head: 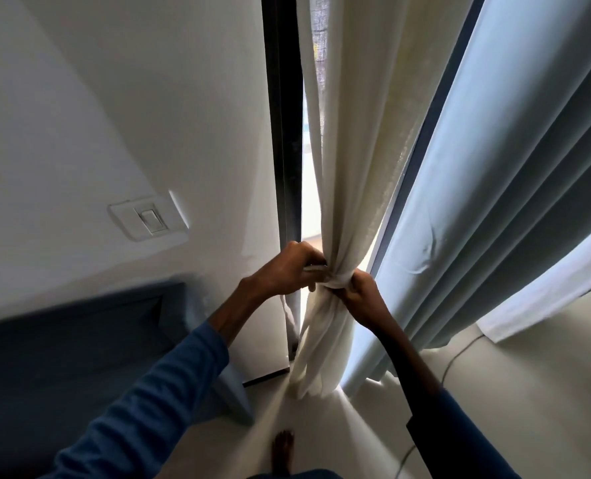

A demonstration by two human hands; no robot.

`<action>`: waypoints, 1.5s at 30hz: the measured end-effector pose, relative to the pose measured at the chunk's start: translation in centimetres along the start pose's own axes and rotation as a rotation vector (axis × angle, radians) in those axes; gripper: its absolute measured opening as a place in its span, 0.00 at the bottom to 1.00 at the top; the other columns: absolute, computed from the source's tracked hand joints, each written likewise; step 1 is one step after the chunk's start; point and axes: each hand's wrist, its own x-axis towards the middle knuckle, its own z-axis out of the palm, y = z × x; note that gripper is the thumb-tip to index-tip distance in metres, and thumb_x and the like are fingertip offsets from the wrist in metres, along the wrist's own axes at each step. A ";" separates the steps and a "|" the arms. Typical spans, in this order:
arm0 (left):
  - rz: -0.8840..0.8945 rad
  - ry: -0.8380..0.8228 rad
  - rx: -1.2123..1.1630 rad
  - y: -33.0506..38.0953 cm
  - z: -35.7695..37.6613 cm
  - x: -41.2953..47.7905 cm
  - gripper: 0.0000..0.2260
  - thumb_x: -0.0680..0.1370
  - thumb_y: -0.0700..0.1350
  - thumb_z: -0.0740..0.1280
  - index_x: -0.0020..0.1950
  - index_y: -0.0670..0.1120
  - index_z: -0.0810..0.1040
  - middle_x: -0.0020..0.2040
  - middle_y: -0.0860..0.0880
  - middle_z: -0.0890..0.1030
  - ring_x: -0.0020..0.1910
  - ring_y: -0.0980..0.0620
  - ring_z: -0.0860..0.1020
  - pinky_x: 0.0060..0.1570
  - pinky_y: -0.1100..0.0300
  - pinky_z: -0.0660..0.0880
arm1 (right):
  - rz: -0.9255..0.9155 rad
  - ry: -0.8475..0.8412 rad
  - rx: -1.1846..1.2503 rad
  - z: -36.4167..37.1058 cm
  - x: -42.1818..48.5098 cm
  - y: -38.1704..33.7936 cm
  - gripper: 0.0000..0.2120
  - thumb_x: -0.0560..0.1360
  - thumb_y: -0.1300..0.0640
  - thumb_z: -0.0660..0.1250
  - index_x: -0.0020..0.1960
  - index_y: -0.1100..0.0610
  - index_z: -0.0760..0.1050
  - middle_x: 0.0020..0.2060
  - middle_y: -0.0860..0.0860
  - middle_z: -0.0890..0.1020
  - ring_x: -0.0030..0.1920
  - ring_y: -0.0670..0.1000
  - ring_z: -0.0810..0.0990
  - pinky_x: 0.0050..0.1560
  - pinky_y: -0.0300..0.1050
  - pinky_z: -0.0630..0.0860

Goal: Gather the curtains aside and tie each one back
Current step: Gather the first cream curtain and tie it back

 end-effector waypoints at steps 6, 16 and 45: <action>0.022 0.056 0.076 -1.0 -1.0 0.2 0.08 0.74 0.37 0.75 0.53 0.43 0.87 0.44 0.47 0.87 0.40 0.56 0.84 0.45 0.70 0.78 | 0.067 -0.026 0.073 -1.0 -0.4 0.5 0.05 0.76 0.62 0.74 0.43 0.56 0.82 0.33 0.41 0.82 0.36 0.38 0.78 0.40 0.39 0.75; 0.049 0.198 0.413 0.6 0.2 2.7 0.13 0.65 0.43 0.80 0.46 0.41 0.83 0.45 0.40 0.84 0.42 0.34 0.82 0.39 0.52 0.79 | 0.224 -0.060 0.309 1.2 -1.0 0.0 0.10 0.74 0.57 0.77 0.50 0.64 0.82 0.41 0.54 0.85 0.43 0.47 0.83 0.46 0.44 0.80; -0.164 -0.067 -0.296 -1.0 0.9 2.0 0.22 0.80 0.48 0.68 0.72 0.42 0.71 0.65 0.43 0.79 0.64 0.44 0.78 0.65 0.48 0.76 | 0.377 0.157 1.157 -2.1 -0.7 0.5 0.09 0.74 0.53 0.70 0.53 0.51 0.85 0.50 0.51 0.87 0.56 0.49 0.85 0.58 0.47 0.79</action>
